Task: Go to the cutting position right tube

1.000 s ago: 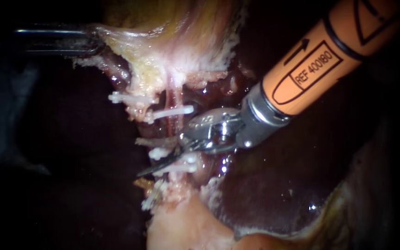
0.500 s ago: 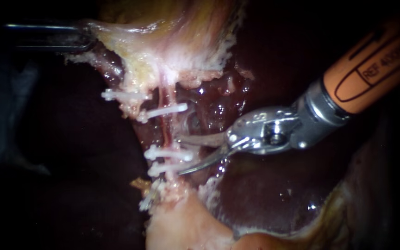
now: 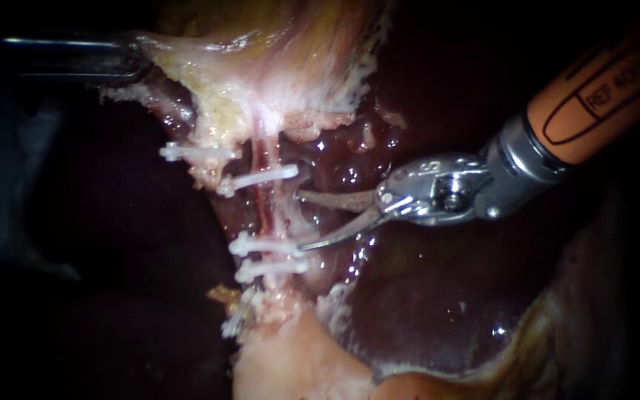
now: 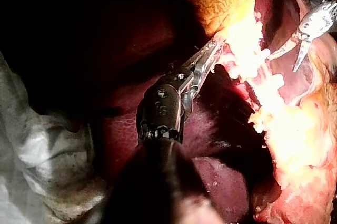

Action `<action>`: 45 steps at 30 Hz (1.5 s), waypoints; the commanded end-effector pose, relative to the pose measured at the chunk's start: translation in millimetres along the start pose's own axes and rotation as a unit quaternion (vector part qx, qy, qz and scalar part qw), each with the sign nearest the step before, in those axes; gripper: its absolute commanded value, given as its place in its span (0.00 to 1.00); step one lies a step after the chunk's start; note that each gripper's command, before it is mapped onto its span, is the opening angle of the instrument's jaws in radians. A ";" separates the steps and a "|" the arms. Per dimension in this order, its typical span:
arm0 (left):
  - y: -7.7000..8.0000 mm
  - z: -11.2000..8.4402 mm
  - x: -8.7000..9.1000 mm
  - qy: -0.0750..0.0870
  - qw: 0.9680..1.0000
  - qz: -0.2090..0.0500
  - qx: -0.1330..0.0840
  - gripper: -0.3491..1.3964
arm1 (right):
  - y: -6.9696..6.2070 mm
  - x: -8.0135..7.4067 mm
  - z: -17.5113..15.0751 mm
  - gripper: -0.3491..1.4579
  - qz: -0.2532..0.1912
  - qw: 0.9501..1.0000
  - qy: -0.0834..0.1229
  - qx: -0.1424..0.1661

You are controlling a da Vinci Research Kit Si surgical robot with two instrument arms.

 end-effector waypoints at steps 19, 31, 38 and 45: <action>0.0 0.0 0.0 0.000 1.000 0.000 0.000 0.00 | 1.6 0.4 5.8 0.91 0.002 0.999 0.021 0.038; 0.0 0.1 0.0 0.000 1.000 0.000 0.000 0.00 | 2.3 2.1 8.9 0.91 0.009 0.998 0.048 0.041; 0.1 0.1 0.0 0.000 1.000 0.000 0.000 0.00 | 2.2 2.2 9.7 0.91 0.011 0.998 0.053 0.042; 0.1 0.1 0.0 0.000 1.000 0.000 0.000 0.00 | 0.5 2.8 9.7 0.91 0.011 0.996 0.065 0.063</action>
